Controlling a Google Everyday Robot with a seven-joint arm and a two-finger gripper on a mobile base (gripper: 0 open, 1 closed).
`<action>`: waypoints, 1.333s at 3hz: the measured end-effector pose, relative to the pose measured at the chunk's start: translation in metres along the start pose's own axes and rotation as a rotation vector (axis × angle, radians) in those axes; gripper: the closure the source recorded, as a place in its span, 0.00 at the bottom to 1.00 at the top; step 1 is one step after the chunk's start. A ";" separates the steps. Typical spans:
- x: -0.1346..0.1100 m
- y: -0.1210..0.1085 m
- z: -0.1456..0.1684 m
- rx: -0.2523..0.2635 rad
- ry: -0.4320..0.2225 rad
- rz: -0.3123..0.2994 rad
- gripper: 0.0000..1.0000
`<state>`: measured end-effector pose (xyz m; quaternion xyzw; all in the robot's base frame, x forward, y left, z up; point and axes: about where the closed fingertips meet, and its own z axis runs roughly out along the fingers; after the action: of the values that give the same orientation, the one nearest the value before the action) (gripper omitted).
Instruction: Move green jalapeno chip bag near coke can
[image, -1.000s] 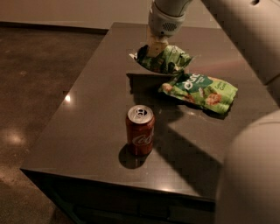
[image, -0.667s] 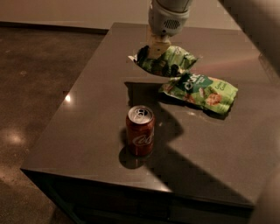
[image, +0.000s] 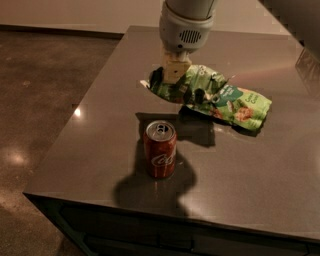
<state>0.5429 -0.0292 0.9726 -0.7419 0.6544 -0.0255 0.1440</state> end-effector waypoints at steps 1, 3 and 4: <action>-0.013 0.023 0.017 -0.047 0.006 -0.006 0.84; -0.029 0.041 0.035 -0.088 0.000 -0.014 0.38; -0.031 0.039 0.036 -0.082 -0.004 -0.015 0.14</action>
Offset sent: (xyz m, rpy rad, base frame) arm -0.0557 0.0380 -0.0531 -0.0359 0.1393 0.0361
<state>0.5087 0.0035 0.9328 -0.7522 0.6489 0.0017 0.1144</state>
